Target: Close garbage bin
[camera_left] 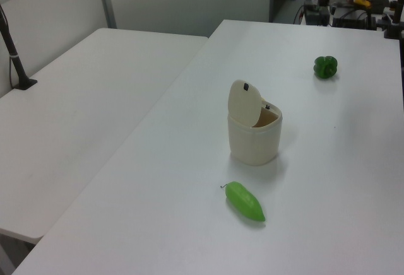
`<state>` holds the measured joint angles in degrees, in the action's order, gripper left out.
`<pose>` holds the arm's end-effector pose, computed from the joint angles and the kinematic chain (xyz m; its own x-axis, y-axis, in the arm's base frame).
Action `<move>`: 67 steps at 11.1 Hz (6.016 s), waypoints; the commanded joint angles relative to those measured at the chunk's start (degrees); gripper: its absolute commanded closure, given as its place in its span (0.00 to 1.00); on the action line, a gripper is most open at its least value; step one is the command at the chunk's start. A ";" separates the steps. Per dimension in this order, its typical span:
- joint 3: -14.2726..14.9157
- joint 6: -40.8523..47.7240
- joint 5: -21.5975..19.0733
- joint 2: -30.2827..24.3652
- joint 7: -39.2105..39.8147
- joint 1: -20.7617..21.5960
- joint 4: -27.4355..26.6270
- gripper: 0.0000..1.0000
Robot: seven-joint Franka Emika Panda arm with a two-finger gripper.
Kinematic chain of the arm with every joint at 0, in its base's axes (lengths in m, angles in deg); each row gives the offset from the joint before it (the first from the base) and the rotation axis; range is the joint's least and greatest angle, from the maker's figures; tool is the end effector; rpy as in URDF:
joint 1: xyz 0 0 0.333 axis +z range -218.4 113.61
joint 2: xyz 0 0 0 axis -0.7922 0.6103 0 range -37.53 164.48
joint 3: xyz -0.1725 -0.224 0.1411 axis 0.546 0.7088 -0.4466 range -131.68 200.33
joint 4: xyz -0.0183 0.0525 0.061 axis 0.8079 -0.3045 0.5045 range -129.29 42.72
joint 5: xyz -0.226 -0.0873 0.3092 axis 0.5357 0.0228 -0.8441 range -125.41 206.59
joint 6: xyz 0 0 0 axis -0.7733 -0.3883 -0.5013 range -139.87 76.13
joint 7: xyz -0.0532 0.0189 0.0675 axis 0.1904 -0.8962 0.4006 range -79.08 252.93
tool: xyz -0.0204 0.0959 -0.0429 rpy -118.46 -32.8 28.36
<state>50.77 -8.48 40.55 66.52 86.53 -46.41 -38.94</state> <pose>0.5503 -0.0970 0.6221 0.9783 -0.1885 -0.0864 -0.1879 -0.9821 0.0148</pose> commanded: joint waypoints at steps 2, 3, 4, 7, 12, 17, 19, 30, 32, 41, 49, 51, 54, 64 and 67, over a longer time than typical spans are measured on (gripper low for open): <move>-0.19 1.43 0.57 -1.02 -0.22 -0.62 -0.13 0.00; -0.19 1.52 0.57 -1.02 -0.22 -0.62 -0.13 0.00; -0.19 1.52 0.48 -1.11 -0.22 -0.62 -0.13 0.00; -0.19 1.52 0.39 -1.11 -0.31 -0.62 -0.13 0.00; -0.63 0.73 -0.48 -0.41 -0.13 -0.19 -0.13 0.00; -1.33 0.73 -3.21 -0.05 -0.13 1.82 1.90 0.07; -1.42 0.55 -4.26 0.12 5.71 3.33 1.90 0.47; -2.12 -27.63 -21.21 8.20 22.52 18.52 2.34 1.00; -2.56 -31.51 -22.99 8.82 25.86 20.72 2.34 1.00; -5.02 -31.00 -19.66 15.24 36.15 22.23 1.81 1.00; -4.41 -18.70 -12.00 14.80 38.10 19.95 1.63 1.00; -4.41 -18.78 -10.70 14.97 38.10 19.50 0.76 1.00; -4.41 -18.70 -9.54 15.41 38.10 19.50 -0.91 1.00; -4.41 -18.96 -8.93 20.16 37.31 20.47 -0.92 1.00; -4.32 -18.61 -8.93 14.64 30.57 20.21 -0.21 1.00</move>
<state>46.24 -28.04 30.89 85.37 122.69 -26.64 -39.18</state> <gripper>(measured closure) 0.991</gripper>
